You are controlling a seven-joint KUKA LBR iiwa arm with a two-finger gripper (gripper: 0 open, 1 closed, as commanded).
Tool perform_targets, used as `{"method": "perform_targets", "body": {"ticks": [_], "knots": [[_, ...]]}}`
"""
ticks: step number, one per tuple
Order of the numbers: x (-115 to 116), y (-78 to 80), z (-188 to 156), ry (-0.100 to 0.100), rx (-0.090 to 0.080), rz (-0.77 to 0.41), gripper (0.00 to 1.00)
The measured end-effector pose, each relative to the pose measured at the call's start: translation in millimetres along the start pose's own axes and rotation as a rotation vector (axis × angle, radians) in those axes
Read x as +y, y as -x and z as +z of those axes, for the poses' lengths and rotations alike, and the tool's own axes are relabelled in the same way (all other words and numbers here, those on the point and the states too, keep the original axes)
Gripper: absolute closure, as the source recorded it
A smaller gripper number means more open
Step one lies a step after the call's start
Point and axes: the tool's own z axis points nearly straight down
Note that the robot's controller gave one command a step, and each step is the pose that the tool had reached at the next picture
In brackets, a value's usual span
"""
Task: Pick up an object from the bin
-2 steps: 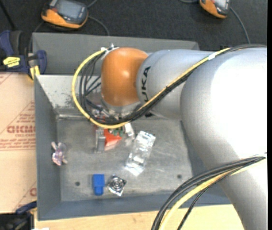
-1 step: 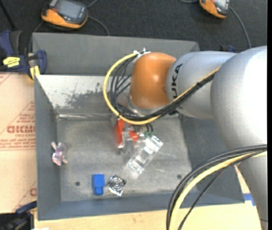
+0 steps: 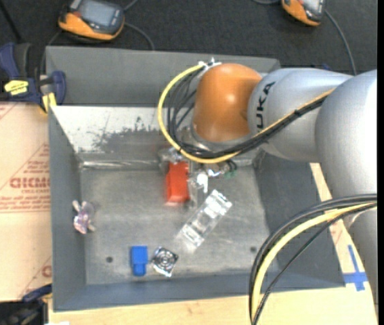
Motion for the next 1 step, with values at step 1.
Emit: {"method": "perform_targets", "body": {"ticks": [1], "knots": [[1.4,0.0,-0.3,0.004,0.001,0.003,1.00]]}}
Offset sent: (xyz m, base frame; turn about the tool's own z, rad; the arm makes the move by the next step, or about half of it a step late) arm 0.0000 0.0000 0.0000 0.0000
